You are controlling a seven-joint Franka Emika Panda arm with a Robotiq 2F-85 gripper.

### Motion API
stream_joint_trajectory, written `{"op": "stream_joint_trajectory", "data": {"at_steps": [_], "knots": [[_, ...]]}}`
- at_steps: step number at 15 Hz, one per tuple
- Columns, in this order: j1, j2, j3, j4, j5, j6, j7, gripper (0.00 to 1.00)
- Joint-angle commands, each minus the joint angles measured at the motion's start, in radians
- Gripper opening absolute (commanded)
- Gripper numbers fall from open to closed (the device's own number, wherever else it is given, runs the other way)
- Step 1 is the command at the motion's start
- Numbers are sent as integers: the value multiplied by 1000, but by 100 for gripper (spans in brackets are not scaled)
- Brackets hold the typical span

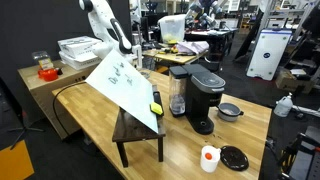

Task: Put the lid on the pot

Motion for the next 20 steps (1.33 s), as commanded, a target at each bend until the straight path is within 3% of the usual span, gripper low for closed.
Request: {"op": "stream_joint_trajectory", "data": {"at_steps": [1, 8, 14, 16, 17, 20], "knots": [[6, 5, -5, -16, -5, -13, 4, 100], [90, 60, -64, 9, 74, 39, -77, 100], [150, 204, -82, 10, 150, 66, -133, 100], [150, 265, -66, 10, 145, 92, -142, 100], [139, 219, -55, 9, 144, 55, -116, 100], [140, 243, -53, 21, 144, 59, -116, 100]]}}
